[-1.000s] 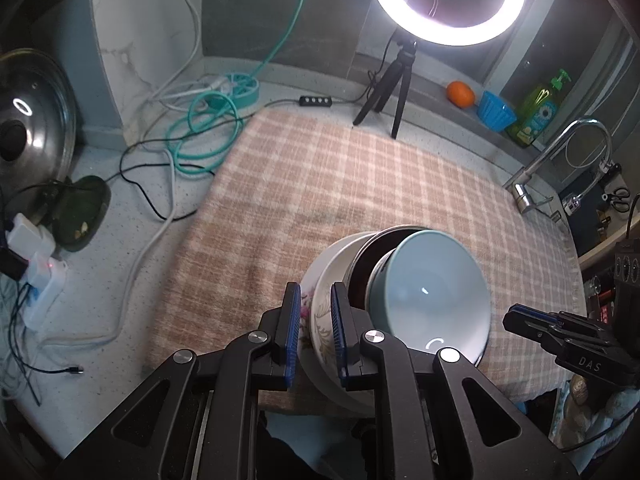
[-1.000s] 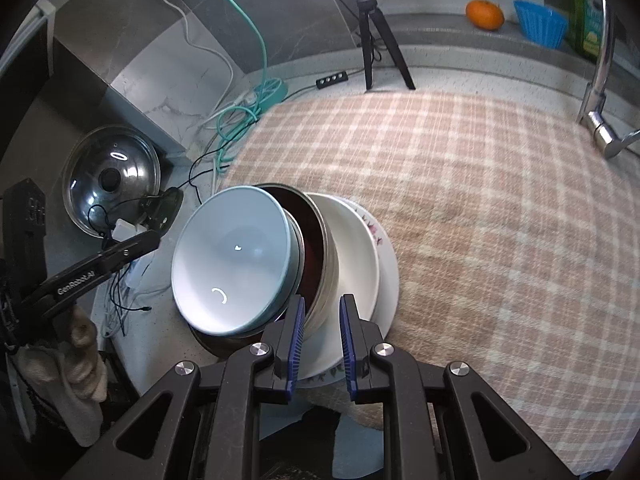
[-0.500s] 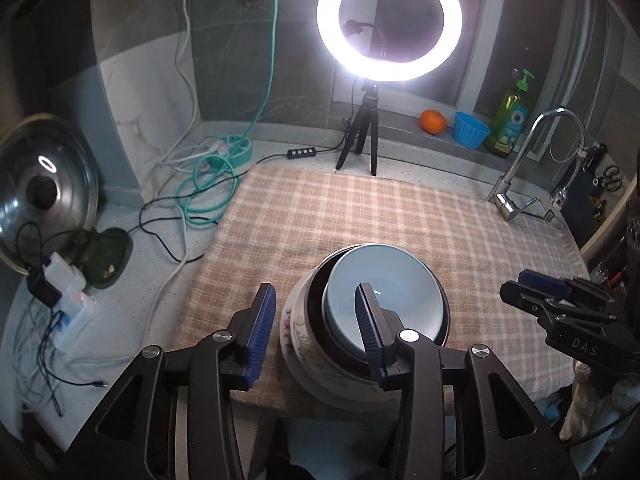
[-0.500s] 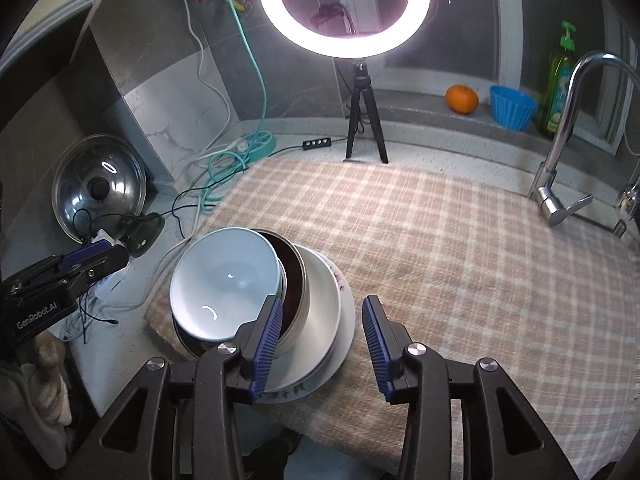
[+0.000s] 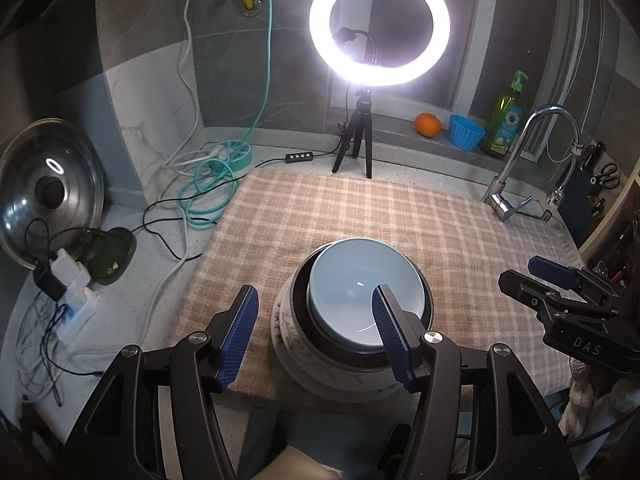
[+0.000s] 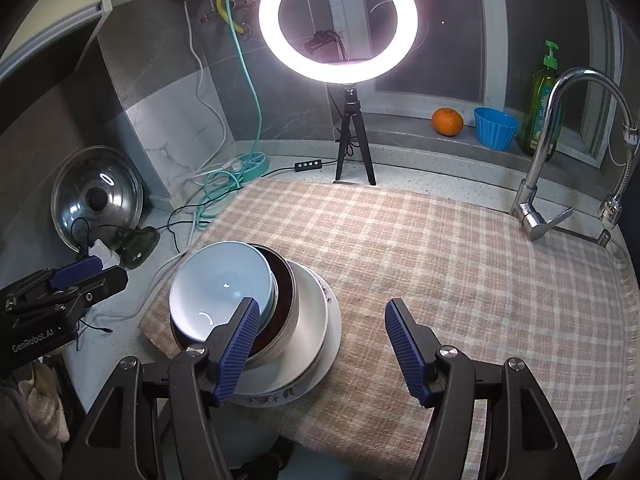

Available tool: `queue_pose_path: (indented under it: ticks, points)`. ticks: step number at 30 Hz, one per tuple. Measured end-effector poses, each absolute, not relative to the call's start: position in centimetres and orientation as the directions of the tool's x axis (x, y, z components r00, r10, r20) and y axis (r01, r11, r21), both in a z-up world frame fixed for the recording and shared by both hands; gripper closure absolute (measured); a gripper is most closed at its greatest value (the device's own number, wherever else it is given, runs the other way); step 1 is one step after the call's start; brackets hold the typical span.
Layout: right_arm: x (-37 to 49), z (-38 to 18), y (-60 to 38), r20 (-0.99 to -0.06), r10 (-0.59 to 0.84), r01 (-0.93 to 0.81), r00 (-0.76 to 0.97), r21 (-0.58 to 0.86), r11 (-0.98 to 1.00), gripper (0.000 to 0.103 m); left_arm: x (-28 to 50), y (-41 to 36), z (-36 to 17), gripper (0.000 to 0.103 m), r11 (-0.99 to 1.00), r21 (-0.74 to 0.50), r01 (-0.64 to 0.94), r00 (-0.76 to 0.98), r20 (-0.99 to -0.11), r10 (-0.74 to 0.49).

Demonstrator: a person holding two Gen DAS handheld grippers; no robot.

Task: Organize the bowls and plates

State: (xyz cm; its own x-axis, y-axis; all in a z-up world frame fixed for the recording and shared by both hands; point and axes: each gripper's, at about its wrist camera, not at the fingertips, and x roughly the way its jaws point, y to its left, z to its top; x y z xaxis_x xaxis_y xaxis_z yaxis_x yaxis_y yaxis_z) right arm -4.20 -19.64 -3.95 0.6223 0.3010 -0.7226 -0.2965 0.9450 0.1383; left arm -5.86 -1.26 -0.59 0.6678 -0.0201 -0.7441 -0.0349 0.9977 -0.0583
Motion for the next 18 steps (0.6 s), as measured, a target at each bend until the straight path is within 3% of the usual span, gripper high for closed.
queue_pose_path:
  ticks: [18]
  points:
    - [-4.04,-4.17,-19.60,-0.729,0.306,-0.293,0.612,0.151,0.944,0.040,-5.80,-1.47,-0.29,0.044,0.998,-0.055,-0.032,0.674,-0.738,-0.019]
